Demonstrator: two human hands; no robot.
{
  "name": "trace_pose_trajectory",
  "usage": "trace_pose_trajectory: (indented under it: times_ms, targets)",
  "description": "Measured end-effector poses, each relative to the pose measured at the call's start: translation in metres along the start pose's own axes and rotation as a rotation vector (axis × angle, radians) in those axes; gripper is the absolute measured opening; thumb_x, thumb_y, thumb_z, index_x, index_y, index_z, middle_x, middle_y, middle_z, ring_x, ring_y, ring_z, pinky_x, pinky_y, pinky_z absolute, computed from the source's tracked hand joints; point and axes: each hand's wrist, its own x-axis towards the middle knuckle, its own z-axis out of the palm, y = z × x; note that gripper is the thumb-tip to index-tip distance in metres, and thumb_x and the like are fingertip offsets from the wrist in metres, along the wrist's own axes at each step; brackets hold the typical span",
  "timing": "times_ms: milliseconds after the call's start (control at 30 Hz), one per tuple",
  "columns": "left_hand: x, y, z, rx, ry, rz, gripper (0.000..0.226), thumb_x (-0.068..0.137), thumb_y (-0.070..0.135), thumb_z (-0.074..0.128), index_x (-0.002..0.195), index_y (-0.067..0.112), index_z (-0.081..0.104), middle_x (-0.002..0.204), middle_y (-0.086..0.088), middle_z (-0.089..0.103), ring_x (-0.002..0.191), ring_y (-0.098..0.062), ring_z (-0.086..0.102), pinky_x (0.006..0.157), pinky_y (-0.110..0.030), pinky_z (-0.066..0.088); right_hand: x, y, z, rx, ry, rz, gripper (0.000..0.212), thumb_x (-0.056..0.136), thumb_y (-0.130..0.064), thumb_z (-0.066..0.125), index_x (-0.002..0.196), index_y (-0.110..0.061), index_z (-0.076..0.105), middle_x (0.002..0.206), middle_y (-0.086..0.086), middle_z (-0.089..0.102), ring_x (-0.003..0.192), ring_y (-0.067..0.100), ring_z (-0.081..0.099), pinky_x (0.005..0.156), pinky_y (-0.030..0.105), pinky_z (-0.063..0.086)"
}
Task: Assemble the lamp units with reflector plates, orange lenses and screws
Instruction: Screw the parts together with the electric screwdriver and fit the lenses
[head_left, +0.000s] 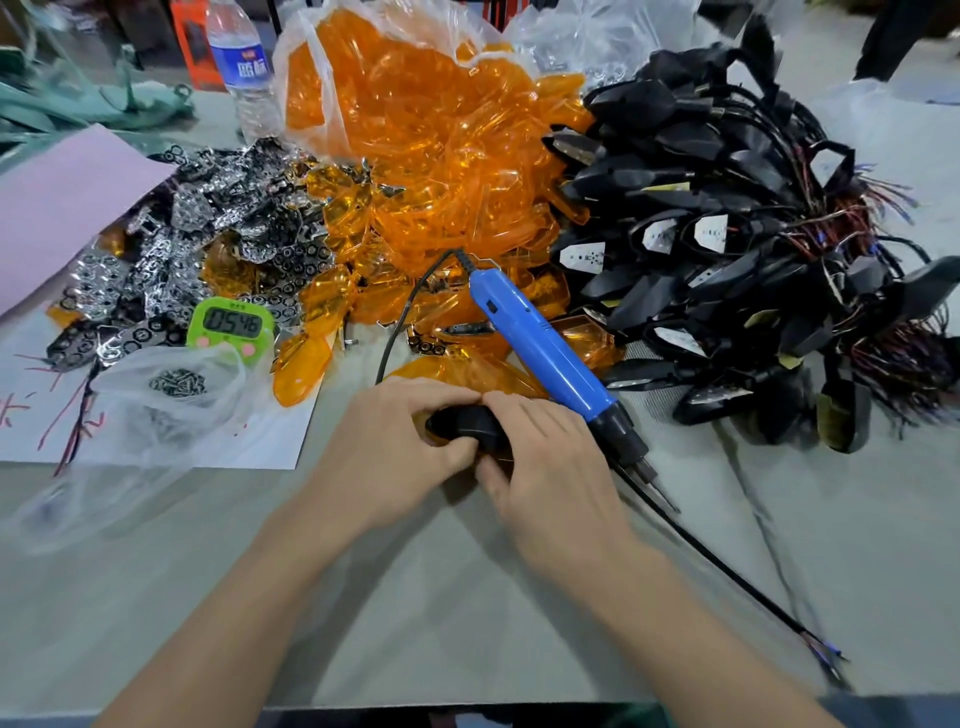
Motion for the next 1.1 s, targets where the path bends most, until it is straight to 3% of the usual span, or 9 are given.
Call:
trace_pose_trajectory:
  times_ms: [167,367,467,600,700,800,867,967,1100]
  targets:
    - [0.002,-0.002,-0.002,-0.046,-0.01,-0.042,0.068,0.073,0.017,0.086,0.134,0.04,0.067,0.106,0.03,0.066,0.102,0.014,0.059,0.082,-0.001,0.04,-0.004,0.004,0.006,0.007,0.103,-0.04,0.076,0.073,-0.031,0.079,0.143,-0.015,0.053,0.144,0.002,0.058,0.133,0.022,0.046,0.116,0.04,0.037]
    - [0.007,-0.008,-0.016,-0.172,0.071,-0.066,0.063,0.077,0.028,0.087,0.134,0.044,0.065,0.111,0.027,0.071,0.106,0.005,0.062,0.085,-0.02,0.05,-0.001,0.0,0.005,0.176,0.185,0.008,0.062,0.082,-0.038,0.069,0.14,-0.023,0.055,0.146,-0.007,0.054,0.137,0.017,0.046,0.115,0.033,0.037]
    - [0.019,-0.014,-0.03,-0.286,0.196,-0.123,0.043,0.083,0.018,0.085,0.116,0.044,0.073,0.102,0.021,0.075,0.097,-0.001,0.067,0.089,-0.04,0.057,0.017,-0.009,0.006,0.284,0.187,0.078,0.05,0.085,-0.036,0.064,0.134,-0.026,0.06,0.137,-0.01,0.057,0.133,0.011,0.047,0.113,0.026,0.037]
    - [0.035,-0.018,-0.043,-0.343,0.317,-0.174,0.018,0.079,0.032,0.078,0.091,0.045,0.076,0.088,0.023,0.076,0.084,0.004,0.069,0.079,-0.022,0.055,0.056,-0.019,0.003,0.39,0.085,0.164,0.031,0.089,-0.036,0.067,0.12,-0.032,0.069,0.121,-0.012,0.064,0.116,0.002,0.052,0.103,0.023,0.041]
    - [0.042,-0.023,-0.044,-0.324,0.396,-0.207,0.02,0.088,0.024,0.073,0.09,0.043,0.077,0.075,0.018,0.075,0.07,-0.009,0.071,0.066,-0.033,0.054,0.079,-0.023,-0.001,0.409,0.02,0.174,0.019,0.091,-0.035,0.062,0.109,-0.035,0.069,0.101,-0.014,0.069,0.093,0.006,0.064,0.088,0.027,0.052]
    - [0.052,-0.034,-0.047,-0.151,0.434,-0.242,0.034,0.09,0.016,0.068,0.092,0.049,0.074,0.064,0.011,0.069,0.058,-0.018,0.062,0.056,-0.033,0.048,0.103,-0.027,-0.003,0.401,-0.005,0.143,0.021,0.093,-0.024,0.059,0.107,-0.032,0.072,0.091,-0.021,0.069,0.088,-0.003,0.065,0.072,0.006,0.048]
    - [0.059,-0.04,-0.051,-0.041,0.415,-0.225,0.043,0.085,0.012,0.07,0.106,0.049,0.073,0.082,0.016,0.074,0.073,-0.007,0.065,0.068,-0.031,0.053,0.123,-0.029,-0.004,0.376,-0.062,0.131,0.029,0.094,-0.02,0.058,0.119,-0.029,0.07,0.106,-0.014,0.073,0.094,0.001,0.067,0.08,0.009,0.05]
    - [0.077,-0.051,-0.055,0.167,0.377,-0.13,0.06,0.077,0.007,0.073,0.133,0.029,0.069,0.14,0.002,0.063,0.133,-0.021,0.051,0.114,-0.043,0.041,0.158,-0.035,-0.004,0.298,-0.099,0.095,0.047,0.095,-0.013,0.055,0.14,-0.027,0.057,0.128,0.001,0.069,0.109,0.018,0.065,0.092,0.032,0.053]
    - [0.109,-0.065,-0.062,0.295,0.414,-0.174,0.075,0.086,0.021,0.074,0.155,0.019,0.045,0.163,-0.006,0.036,0.154,-0.027,0.025,0.127,-0.043,0.021,0.21,-0.045,0.0,0.069,-0.105,0.006,0.066,0.09,-0.002,0.051,0.153,-0.02,0.042,0.145,0.014,0.052,0.132,0.033,0.046,0.102,0.047,0.044]
